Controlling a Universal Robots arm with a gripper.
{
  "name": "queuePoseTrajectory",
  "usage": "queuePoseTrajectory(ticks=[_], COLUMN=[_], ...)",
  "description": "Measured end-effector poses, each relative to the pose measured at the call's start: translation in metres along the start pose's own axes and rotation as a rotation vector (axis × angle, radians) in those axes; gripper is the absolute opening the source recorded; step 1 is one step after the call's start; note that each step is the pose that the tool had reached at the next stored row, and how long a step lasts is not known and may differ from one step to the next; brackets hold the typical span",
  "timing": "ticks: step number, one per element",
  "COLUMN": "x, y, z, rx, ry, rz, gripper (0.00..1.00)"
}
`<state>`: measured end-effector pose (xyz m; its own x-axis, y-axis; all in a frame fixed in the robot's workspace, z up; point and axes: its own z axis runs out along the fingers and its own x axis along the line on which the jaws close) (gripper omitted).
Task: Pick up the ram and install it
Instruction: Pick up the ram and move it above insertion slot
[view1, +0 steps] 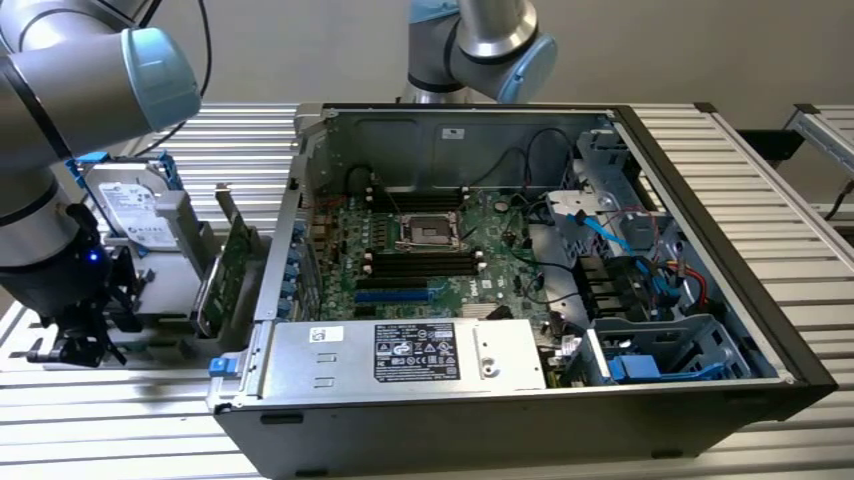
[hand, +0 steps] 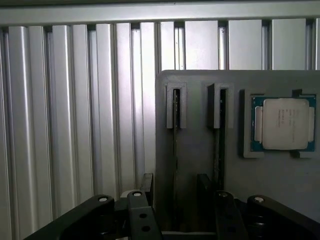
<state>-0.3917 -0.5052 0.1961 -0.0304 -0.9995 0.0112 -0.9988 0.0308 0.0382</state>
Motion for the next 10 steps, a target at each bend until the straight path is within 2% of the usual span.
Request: queuePoseTrajectory(ticks=[10], x=[0.0004], y=[-0.0015], z=[0.0011], rx=[0.0001], ry=[-0.0001], rz=[0.000], gripper=[0.46])
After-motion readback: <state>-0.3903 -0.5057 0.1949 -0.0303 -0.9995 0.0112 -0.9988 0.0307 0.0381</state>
